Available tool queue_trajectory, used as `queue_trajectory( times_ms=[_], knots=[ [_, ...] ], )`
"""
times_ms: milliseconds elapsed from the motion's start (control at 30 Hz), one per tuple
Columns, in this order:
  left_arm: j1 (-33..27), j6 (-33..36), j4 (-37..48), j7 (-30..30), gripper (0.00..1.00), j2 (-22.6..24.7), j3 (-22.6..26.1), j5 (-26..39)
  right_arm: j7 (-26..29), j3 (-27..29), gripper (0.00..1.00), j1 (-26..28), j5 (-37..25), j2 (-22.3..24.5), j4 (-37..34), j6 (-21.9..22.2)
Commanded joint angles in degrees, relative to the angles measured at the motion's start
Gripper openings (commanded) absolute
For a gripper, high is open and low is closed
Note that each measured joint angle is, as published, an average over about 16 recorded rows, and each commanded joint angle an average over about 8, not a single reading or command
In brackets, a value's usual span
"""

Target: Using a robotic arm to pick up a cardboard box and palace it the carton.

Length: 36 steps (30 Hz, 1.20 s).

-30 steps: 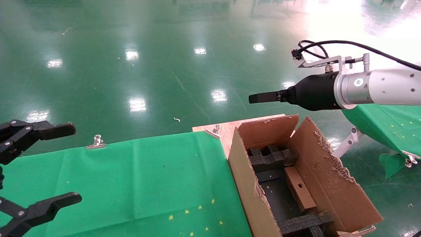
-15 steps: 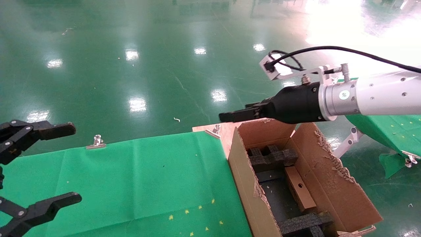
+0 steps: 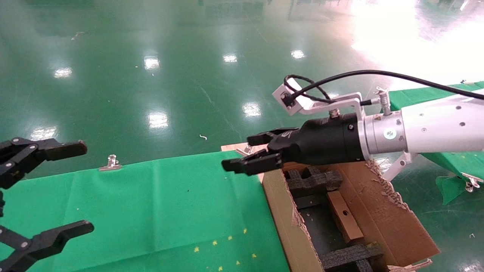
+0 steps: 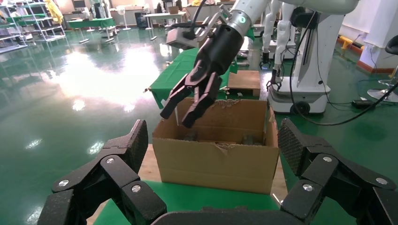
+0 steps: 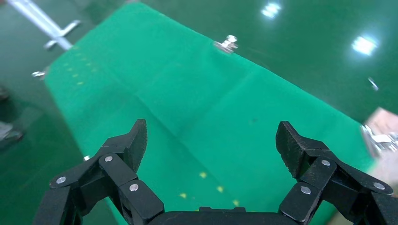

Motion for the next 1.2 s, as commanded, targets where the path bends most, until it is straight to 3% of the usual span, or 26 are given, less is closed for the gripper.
queue_trajectory(
  times_ms=[33,867,1033,1200],
  knots=[
    [0.0,0.0,0.0,0.0,1.0,0.0,0.0,0.0,-2.75,2.51,1.0,-1.86,1.3,-0.25,-0.04,-1.36],
    [0.0,0.0,0.0,0.0,1.0,0.0,0.01,-0.01,-37.06,33.87,1.0,-25.13,17.47,-3.34,-0.47,-18.33],
    [0.01,-0.01,0.01,0.01,1.0,0.0,0.01,-0.01,-42.18,38.81,1.0,-28.76,20.02,-3.83,-0.54,-20.96],
    [0.02,-0.02,0.02,0.01,1.0,-0.01,0.0,-0.01,-43.55,40.74,1.0,-30.19,21.09,-4.05,-0.58,-21.98]
  ],
)
